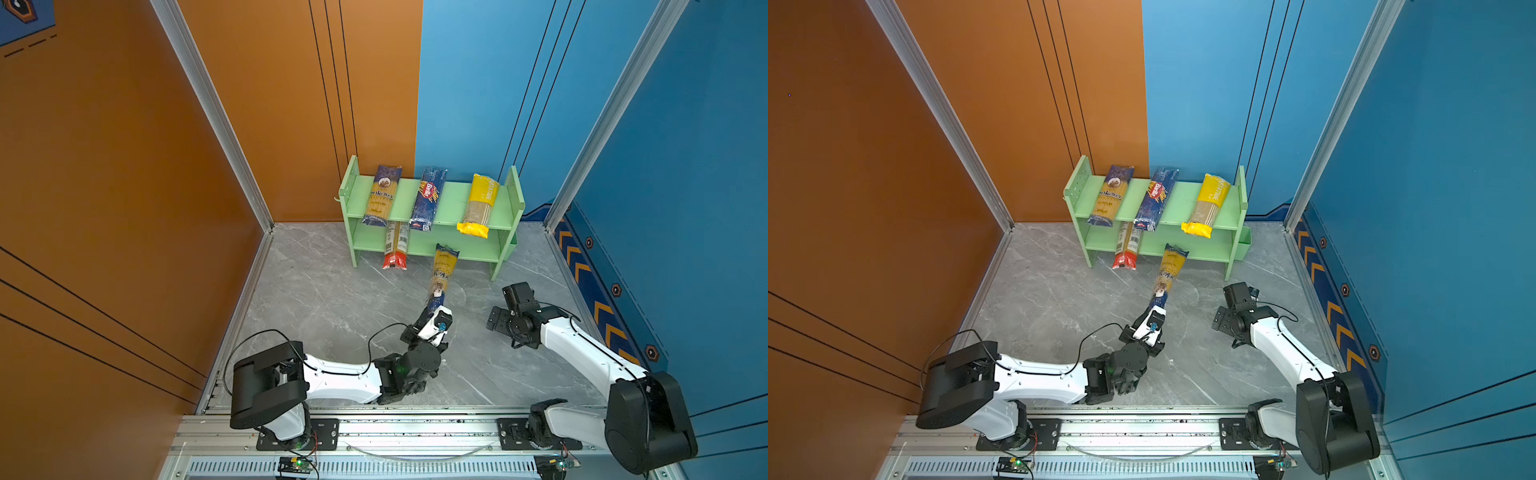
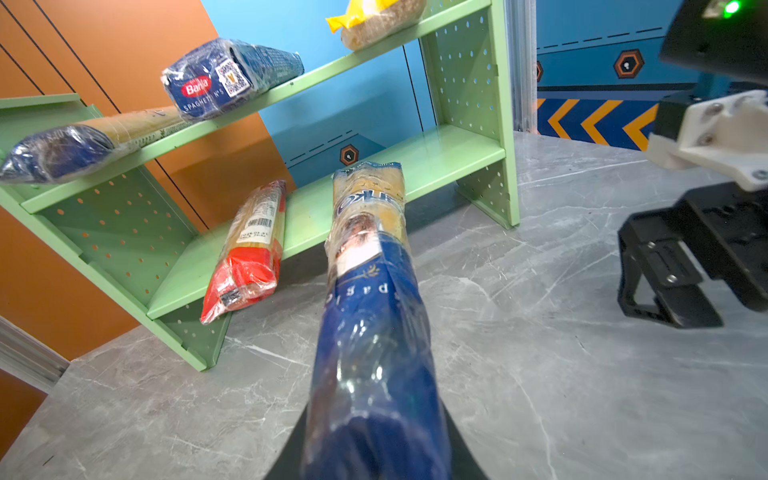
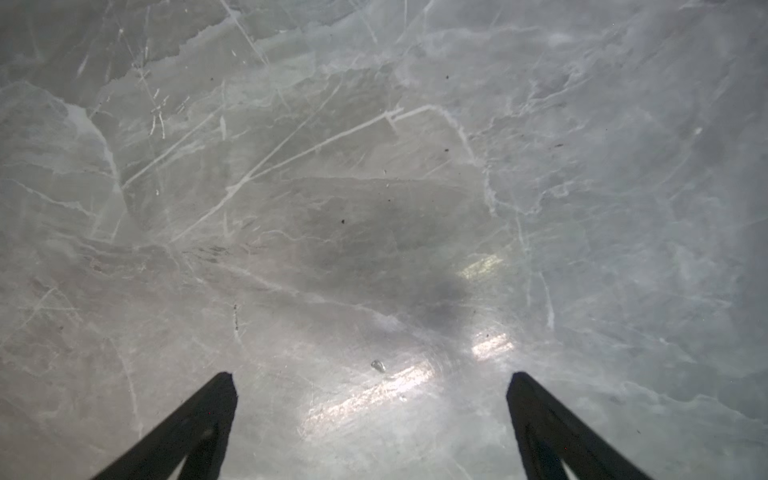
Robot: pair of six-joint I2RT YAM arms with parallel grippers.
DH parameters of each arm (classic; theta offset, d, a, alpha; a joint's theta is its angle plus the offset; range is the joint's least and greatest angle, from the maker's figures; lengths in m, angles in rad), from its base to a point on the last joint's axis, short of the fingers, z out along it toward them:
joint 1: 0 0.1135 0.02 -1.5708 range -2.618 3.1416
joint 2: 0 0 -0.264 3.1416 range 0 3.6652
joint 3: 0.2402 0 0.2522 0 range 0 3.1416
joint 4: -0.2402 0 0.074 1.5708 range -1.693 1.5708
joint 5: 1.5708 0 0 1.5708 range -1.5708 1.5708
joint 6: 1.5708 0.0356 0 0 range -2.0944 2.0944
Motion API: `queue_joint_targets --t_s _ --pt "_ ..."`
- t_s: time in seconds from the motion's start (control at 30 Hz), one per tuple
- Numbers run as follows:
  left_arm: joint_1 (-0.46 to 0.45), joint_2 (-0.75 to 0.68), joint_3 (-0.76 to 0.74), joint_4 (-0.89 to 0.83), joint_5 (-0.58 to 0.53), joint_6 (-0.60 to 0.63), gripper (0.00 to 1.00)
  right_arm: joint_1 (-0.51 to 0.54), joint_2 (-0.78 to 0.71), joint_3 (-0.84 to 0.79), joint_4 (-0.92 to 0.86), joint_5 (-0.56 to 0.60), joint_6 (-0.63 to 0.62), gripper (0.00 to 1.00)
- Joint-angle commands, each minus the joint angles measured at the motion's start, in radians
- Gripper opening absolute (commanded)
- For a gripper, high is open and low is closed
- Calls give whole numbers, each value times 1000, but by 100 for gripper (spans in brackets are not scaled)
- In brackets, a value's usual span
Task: Place and organize the pasta boxes and bags onto the shelf
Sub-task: 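Push the blue-and-yellow bag onto the lower tier beside the red-and-white bag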
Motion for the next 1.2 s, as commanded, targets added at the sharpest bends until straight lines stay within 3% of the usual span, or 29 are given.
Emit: queue_joint_targets --t_s 0.0,0.67,1.17 --pt "35 -3 81 202 -53 35 0 -10 -22 15 -36 21 -4 100" --pt "119 187 246 281 -26 94 0 -21 -31 15 -50 23 -15 100" --pt "178 273 334 281 70 91 0 -31 -28 14 -50 20 -19 100"
